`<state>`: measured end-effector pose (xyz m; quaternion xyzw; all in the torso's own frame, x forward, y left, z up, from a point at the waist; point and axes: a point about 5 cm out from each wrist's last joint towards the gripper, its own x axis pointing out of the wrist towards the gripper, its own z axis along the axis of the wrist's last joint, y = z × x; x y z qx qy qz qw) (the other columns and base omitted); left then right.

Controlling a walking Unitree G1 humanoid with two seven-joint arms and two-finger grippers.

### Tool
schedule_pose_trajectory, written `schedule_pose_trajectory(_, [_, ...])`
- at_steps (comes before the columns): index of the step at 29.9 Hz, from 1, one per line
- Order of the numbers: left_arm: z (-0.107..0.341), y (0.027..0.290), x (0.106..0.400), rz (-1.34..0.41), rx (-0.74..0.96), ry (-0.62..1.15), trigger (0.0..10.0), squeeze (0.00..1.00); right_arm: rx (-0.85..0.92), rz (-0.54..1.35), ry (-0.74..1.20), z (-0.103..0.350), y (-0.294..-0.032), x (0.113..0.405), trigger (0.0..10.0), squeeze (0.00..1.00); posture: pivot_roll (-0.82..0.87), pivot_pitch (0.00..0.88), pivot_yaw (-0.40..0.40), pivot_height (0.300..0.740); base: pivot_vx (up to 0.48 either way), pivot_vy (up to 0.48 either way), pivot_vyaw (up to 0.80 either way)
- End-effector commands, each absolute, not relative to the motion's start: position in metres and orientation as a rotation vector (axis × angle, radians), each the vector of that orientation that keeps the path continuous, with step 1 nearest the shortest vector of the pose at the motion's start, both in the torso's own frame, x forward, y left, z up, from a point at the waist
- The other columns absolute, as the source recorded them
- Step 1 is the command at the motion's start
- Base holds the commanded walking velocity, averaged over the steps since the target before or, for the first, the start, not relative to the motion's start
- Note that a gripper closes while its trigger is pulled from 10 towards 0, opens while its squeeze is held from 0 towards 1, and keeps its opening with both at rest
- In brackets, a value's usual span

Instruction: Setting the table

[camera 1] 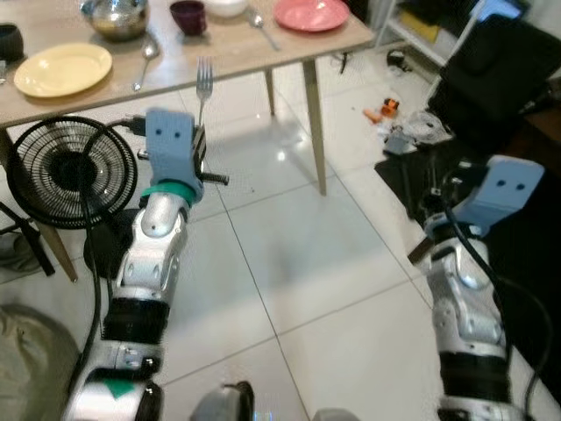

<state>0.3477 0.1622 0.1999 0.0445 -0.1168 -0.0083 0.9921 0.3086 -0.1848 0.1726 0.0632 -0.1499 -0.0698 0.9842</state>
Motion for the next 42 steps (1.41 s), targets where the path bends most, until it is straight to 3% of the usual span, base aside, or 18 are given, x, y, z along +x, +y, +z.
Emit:
schedule_pose_trajectory(1, [0.197,0.155,0.348,-0.043,0.094,-0.222,10.0,0.0,0.134,-0.171,-0.287,0.17,-0.193,0.306,10.0,0.0,-0.01,0.016,0.063,0.74,0.48,0.0,0.0])
schedule_pose_trajectory(27, [0.199,0.146,0.35,-0.118,0.122,-0.199,10.0,0.0,0.138,-0.193,-0.282,0.171,-0.194,0.305,10.0,0.0,-0.01,0.021,0.073,0.74,0.48,0.0,0.0])
schedule_pose_trajectory(36, [0.199,0.145,0.35,-0.13,0.123,-0.194,10.0,0.0,0.14,-0.2,-0.274,0.171,-0.196,0.304,10.0,0.0,-0.01,0.021,0.073,0.74,0.48,0.0,-0.68])
schedule_pose_trajectory(42, [0.198,0.144,0.35,-0.138,0.124,-0.191,10.0,0.0,0.139,-0.201,-0.272,0.171,-0.197,0.305,10.0,0.0,-0.02,0.013,0.073,0.74,0.48,0.0,0.0])
